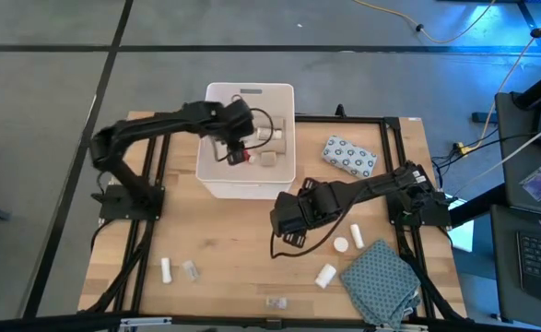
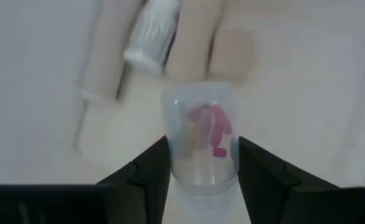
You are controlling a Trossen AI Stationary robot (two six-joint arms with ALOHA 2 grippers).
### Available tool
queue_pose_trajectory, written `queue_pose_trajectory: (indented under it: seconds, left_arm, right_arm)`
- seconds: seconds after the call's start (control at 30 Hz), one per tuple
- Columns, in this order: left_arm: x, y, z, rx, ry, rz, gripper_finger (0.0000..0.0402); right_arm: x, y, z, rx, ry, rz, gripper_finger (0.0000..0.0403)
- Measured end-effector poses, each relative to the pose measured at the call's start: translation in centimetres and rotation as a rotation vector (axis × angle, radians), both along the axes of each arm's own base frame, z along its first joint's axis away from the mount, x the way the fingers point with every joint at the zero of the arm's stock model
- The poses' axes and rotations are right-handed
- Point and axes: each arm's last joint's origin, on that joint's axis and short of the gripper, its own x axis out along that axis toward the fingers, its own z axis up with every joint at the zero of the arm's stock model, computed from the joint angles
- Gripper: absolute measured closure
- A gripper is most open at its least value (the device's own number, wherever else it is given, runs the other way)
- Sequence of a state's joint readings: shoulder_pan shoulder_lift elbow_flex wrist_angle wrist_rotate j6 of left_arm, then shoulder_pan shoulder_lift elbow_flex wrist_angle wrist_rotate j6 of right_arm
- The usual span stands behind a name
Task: Pick & place medical supplies in basket/bin
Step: Put the top transparent pill bottle into the white bin
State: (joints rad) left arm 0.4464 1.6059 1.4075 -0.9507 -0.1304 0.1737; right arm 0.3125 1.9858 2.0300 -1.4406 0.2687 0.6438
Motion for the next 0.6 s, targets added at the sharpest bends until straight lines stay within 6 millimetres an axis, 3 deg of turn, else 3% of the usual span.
queue_pose_trajectory:
  seconds: [0.3,0.6]
  left_arm:
    - [1.7,3.9,-7.0,-0.161,0.166,0.017,0.0242]
    - [2.1,5.2,-10.4,-0.19,0.264,-0.009,0.0236]
  right_arm:
    - [-0.1,0.1,0.0,0.019,-0.01,-0.059,0.015]
    - [-0.3,0.4,0.0,0.038,-0.01,-0.123,0.015]
